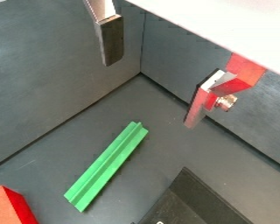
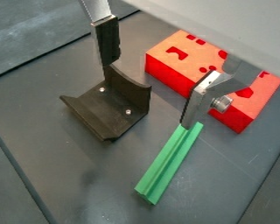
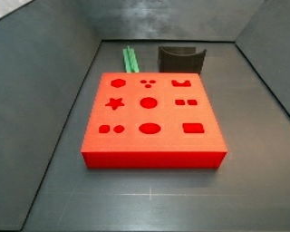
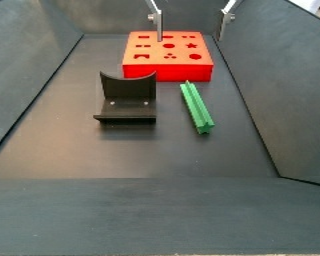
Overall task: Pick up the star object. Move up. Place the star object on the fixture. Regrasp the star object. Move to above the board. Insert the star object.
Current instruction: Pick up the star object.
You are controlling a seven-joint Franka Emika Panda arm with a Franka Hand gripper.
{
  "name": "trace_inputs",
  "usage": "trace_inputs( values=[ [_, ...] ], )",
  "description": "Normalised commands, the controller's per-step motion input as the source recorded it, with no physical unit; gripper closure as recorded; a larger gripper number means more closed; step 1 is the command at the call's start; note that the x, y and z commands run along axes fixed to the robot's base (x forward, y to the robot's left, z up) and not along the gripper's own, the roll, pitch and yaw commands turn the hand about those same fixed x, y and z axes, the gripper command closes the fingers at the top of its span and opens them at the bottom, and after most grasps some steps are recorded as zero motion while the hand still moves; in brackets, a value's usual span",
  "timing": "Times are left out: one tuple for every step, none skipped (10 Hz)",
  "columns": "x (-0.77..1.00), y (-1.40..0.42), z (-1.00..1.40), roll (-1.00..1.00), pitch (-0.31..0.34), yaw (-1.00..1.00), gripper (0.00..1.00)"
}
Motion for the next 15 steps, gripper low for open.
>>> trace_inputs(
  values=[
    [0.0, -0.01, -0.07, -0.01, -0.027, 0.01, 0.0],
    [-0.02, 0.0, -0.1, -0.01, -0.163, 0.0, 0.0],
    [-0.89, 0.2, -0.84, 0.0, -0.219, 0.0, 0.0],
    [-0.24, 0.41, -0.88, 0.0, -0.167, 0.74, 0.0],
    [-0.26, 0.35, -0.86, 0.0, -0.161, 0.77, 0.0],
    [-0.09, 0.33, -1.0, 0.01, -0.131, 0.77, 0.0],
    [0.01, 0.17, -1.0, 0.0, -0.027, 0.61, 0.0],
    [0.09, -0.05, -1.0, 0.0, 0.0, 0.52, 0.0],
    [0.14, -0.19, -1.0, 0.0, 0.0, 0.44, 0.0],
    [0.26, -0.71, -1.0, 0.06, 0.0, 0.24, 0.0],
    [0.26, -0.77, -1.0, 0.09, -0.006, 0.21, 0.0],
    [0.23, -0.77, -1.0, 0.09, 0.0, 0.22, 0.0],
    [0.23, -0.78, -1.0, 0.1, -0.019, 0.2, 0.0],
    [0.11, -0.83, -1.0, 0.14, -0.039, 0.07, 0.0],
    [0.04, -0.64, -0.92, 0.25, -0.044, -0.26, 0.0]
  ],
)
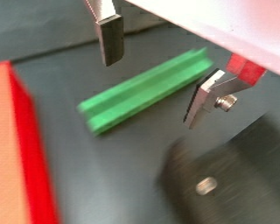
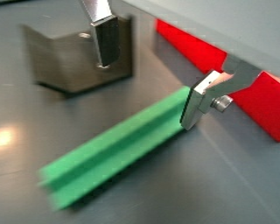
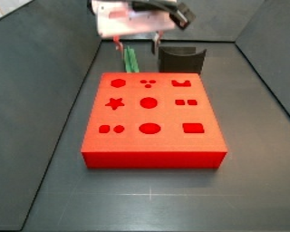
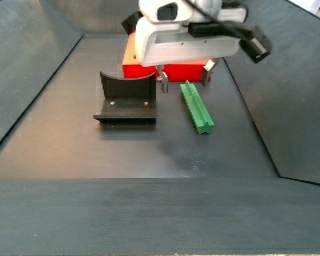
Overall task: Pick up the star object. Move up. Place the star object on the fixture. Regrasp the star object. Move to above the board. Insert the star object.
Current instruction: Pick up the star object.
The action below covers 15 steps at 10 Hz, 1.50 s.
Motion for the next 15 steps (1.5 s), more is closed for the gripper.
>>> trace_inputs(
  values=[
    [-0.06, -0.37, -0.79, 0.22, -0.036, -0.5, 0.0],
    [-0.35, -0.13, -0.76, 0.12, -0.036, -0.33, 0.0],
    [-0.46, 0.0, -0.66, 0.01, -0.071, -0.13, 0.0],
    [-0.36, 0.04, -0.62, 0.0, -0.084, -0.11, 0.0],
    [-0.28, 0.2, -0.4, -0.06, -0.006, -0.14, 0.0],
    [-0.18, 0.13, -0.21, -0.08, 0.0, -0.07, 0.0],
    [-0.15, 0.2, 0.0, -0.16, -0.064, -0.03, 0.0],
    [0.0, 0.0, 0.0, -0.03, -0.013, 0.0, 0.0],
    [-0.02, 0.0, 0.0, 0.0, 0.0, 0.0, 0.0],
    [0.0, 0.0, 0.0, 0.0, 0.0, 0.0, 1.0],
    [0.0, 0.0, 0.0, 0.0, 0.0, 0.0, 1.0],
    [0.0, 0.0, 0.0, 0.0, 0.0, 0.0, 1.0],
    [0.0, 0.0, 0.0, 0.0, 0.0, 0.0, 1.0],
    [0.0, 0.0, 0.0, 0.0, 0.0, 0.0, 1.0],
    [0.0, 0.0, 0.0, 0.0, 0.0, 0.0, 1.0]
  ],
)
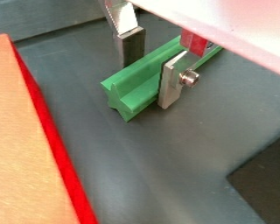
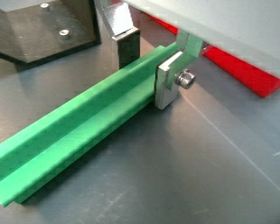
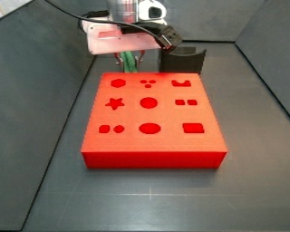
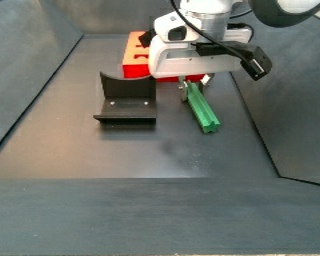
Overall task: Pick up the star object. Move up. Place the star object on the fixture. Regrasp the star object. Move to above the board. Insert the star object.
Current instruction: Pick up the star object.
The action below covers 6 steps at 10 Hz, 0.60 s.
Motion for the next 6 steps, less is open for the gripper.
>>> trace_inputs(
  values=[
    [0.0, 0.0, 0.0, 0.0, 0.0, 0.0, 1.0],
    [0.0, 0.0, 0.0, 0.0, 0.0, 0.0, 1.0],
    [0.0, 0.0, 0.0, 0.0, 0.0, 0.0, 1.0],
    [0.0, 0.0, 0.0, 0.0, 0.0, 0.0, 1.0],
    [0.0, 0.0, 0.0, 0.0, 0.0, 0.0, 1.0],
    [0.0, 0.0, 0.0, 0.0, 0.0, 0.0, 1.0]
  ],
)
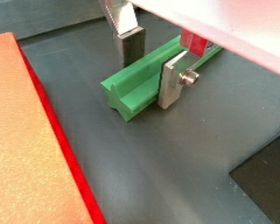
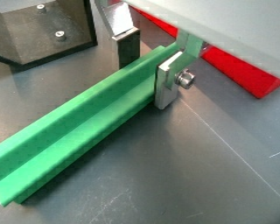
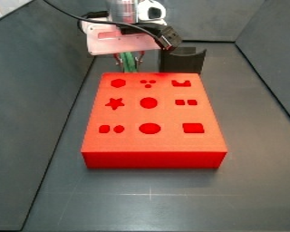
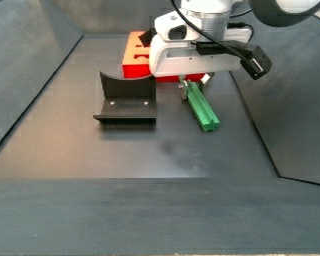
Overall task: Pick up the star object. Move up. Place the star object on the fixture. Regrasp the star object. Move to above the board. Insert the star object.
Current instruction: Pick up the star object, then move up, then place the star object on the fixture.
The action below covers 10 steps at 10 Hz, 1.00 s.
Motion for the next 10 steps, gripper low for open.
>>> trace_inputs(
  values=[
    [0.0, 0.0, 0.0, 0.0, 0.0, 0.0, 1.0],
    [0.0, 0.0, 0.83, 0.0, 0.0, 0.0, 1.0],
    [0.05, 0.03, 0.77, 0.0, -0.001, 0.01, 1.0],
    [0.04, 0.03, 0.7, 0.0, 0.016, 0.01, 1.0],
    [0.01, 0.01, 0.52, -0.02, 0.03, 0.01, 1.0],
    [0.0, 0.0, 0.38, -0.03, 0.031, 0.01, 1.0],
    [-0.01, 0.0, 0.18, -0.05, 0.036, 0.01, 1.0],
    [0.0, 0.0, 1.0, 0.0, 0.0, 0.0, 1.0],
    [0.0, 0.0, 1.0, 0.0, 0.008, 0.0, 1.0],
    [-0.01, 0.0, 1.0, -0.01, 0.027, 0.0, 1.0]
  ],
)
